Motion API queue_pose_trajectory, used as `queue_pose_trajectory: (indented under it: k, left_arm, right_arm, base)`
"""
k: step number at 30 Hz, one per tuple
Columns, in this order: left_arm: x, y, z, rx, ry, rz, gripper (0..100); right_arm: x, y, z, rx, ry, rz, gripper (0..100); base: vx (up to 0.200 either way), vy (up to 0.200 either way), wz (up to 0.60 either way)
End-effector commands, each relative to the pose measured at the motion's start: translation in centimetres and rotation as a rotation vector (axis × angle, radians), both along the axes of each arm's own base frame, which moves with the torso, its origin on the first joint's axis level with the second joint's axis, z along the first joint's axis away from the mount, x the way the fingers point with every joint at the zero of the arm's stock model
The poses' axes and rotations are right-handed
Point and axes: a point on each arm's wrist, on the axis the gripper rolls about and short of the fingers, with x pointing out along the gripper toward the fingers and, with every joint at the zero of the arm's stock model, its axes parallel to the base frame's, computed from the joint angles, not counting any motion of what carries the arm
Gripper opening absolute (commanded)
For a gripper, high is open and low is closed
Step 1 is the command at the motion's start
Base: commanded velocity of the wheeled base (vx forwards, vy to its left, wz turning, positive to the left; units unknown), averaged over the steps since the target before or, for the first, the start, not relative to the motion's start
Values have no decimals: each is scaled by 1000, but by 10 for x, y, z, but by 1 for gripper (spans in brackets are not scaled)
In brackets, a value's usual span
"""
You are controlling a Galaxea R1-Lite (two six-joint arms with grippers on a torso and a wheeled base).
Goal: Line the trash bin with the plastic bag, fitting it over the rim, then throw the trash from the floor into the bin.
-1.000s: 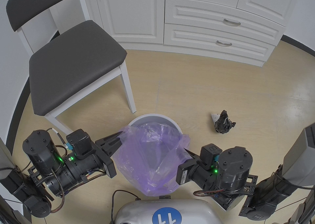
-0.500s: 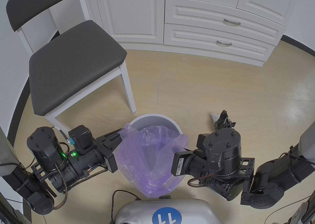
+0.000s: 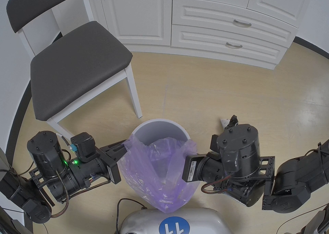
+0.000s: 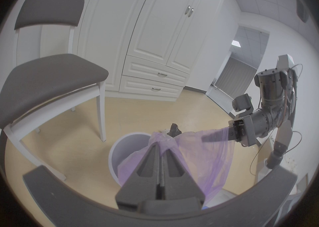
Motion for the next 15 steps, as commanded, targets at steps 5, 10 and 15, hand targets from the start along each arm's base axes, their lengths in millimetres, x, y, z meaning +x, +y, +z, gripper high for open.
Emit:
queue_pose_trajectory:
  k: [5, 10, 15]
  left_arm:
    - [14, -1, 4, -38, 42, 30, 0]
    - [28, -1, -1, -56, 72, 63, 0]
    - [44, -10, -12, -117, 144, 72, 0]
  right_arm:
    - [15, 16, -21, -7, 51, -27, 0]
    - [26, 22, -29, 20, 72, -56, 0]
    - [36, 26, -30, 71, 81, -88, 0]
  base:
    - [0, 0, 0]
    - [0, 0, 0]
    - [0, 0, 0]
